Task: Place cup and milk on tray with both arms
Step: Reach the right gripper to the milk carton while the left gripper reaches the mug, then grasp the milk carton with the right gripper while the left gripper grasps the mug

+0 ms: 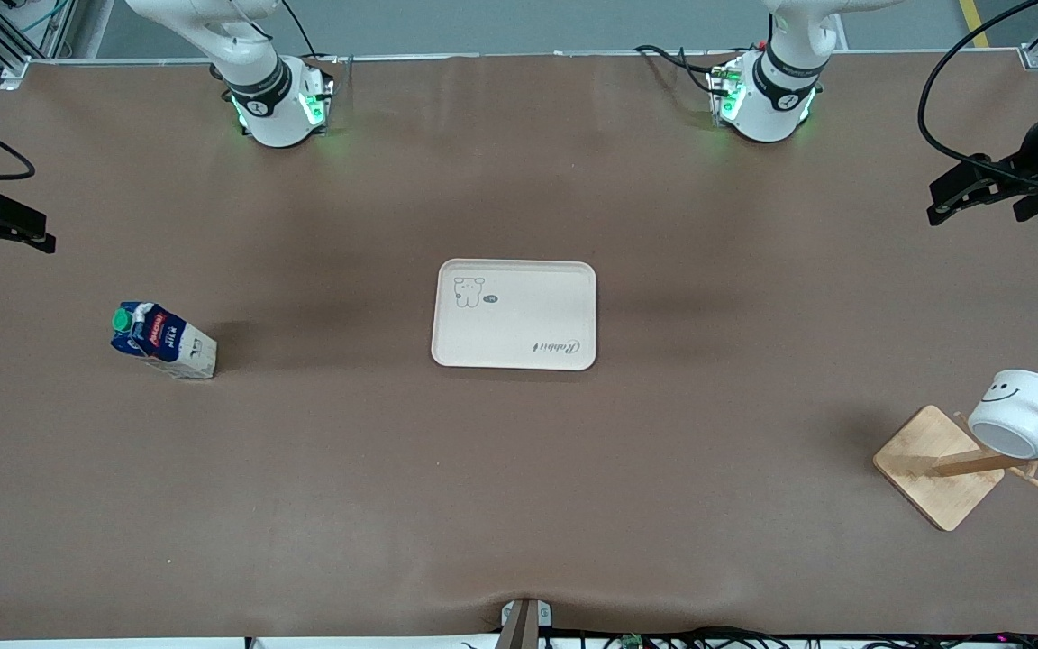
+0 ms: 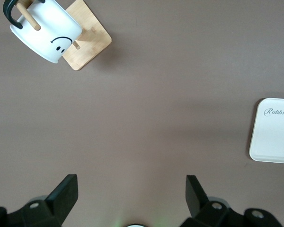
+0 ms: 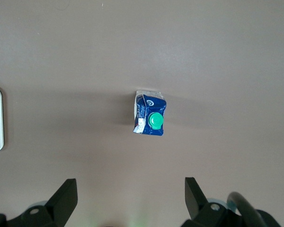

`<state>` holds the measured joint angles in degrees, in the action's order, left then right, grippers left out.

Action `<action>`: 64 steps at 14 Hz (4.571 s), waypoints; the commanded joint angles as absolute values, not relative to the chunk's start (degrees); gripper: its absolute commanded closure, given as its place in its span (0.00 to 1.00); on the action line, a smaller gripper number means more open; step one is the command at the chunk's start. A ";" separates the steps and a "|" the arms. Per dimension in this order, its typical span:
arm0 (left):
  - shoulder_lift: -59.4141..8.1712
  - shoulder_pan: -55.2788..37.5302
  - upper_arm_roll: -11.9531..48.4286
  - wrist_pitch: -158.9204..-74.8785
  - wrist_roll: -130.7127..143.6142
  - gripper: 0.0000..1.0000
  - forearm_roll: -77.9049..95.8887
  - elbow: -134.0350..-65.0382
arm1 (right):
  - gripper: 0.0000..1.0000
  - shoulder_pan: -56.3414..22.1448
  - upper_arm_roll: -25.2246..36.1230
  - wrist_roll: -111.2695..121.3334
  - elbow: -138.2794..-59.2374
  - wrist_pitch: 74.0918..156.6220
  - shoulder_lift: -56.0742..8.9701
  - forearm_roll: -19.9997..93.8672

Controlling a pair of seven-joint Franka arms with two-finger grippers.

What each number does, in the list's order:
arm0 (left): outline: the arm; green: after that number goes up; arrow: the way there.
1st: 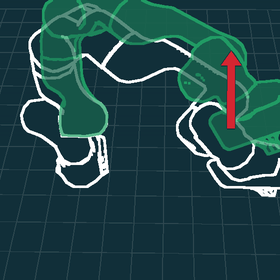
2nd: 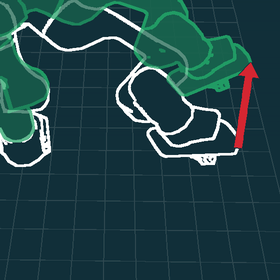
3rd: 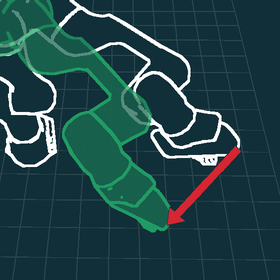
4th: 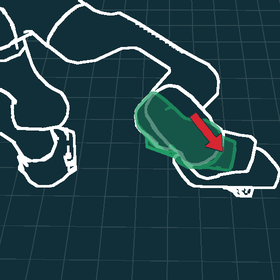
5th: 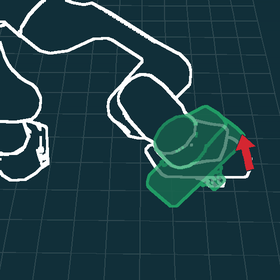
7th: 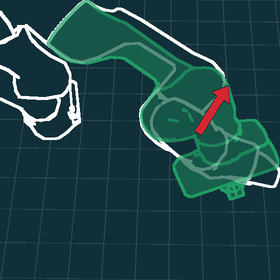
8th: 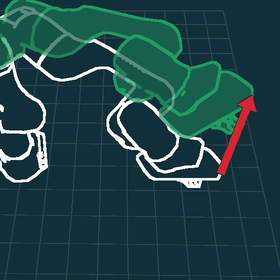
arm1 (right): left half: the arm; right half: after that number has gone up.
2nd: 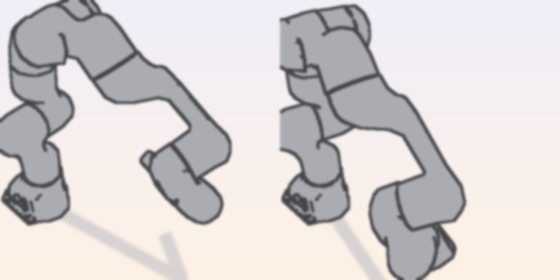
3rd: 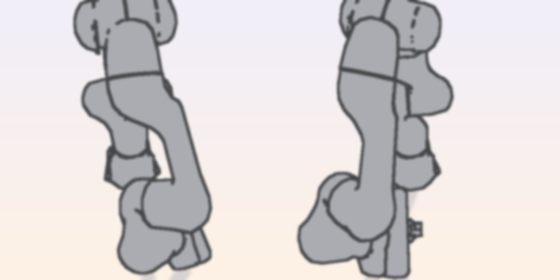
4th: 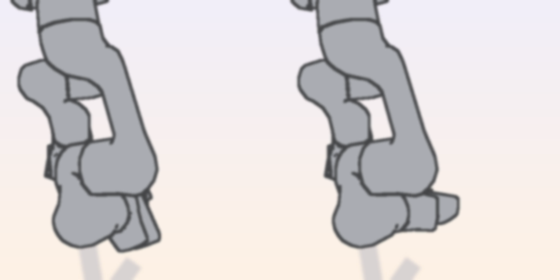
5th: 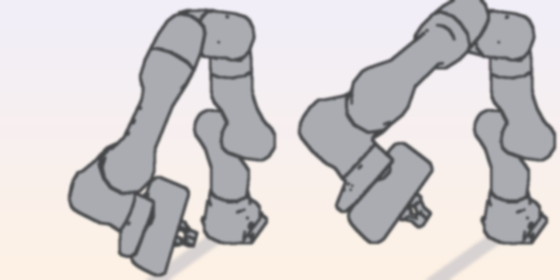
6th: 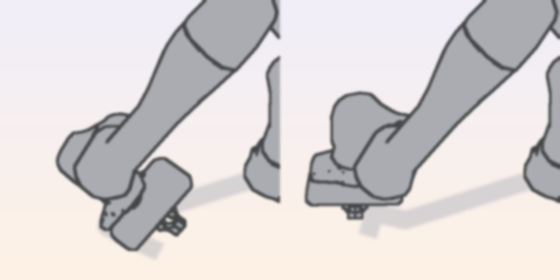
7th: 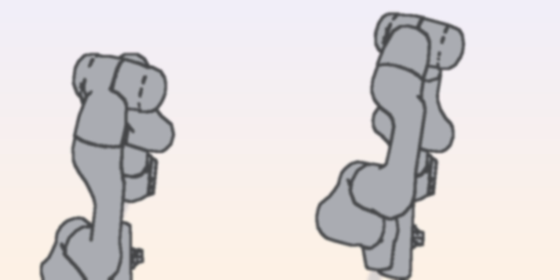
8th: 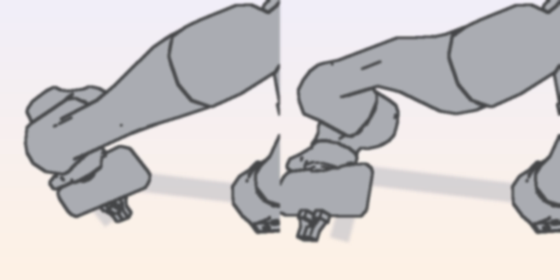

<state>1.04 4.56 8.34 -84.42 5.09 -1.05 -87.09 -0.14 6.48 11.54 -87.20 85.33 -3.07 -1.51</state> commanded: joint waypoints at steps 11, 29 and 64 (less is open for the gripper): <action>-0.79 8.52 7.29 -84.02 4.04 0.00 -0.88 -83.67 | 0.00 0.70 6.59 10.99 -86.13 85.96 -8.17 2.81; 0.53 24.79 7.56 -132.51 -16.06 0.00 19.49 -113.19 | 0.00 4.13 6.77 10.28 -86.92 81.22 -19.77 3.25; -8.00 25.22 13.45 -138.28 -31.12 1.00 37.79 -110.83 | 1.00 4.92 6.24 12.30 -110.22 108.91 -16.17 15.12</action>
<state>-10.21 25.25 12.11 -142.68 -31.66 37.50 -111.05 4.64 6.35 11.11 -110.62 111.30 -17.45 13.46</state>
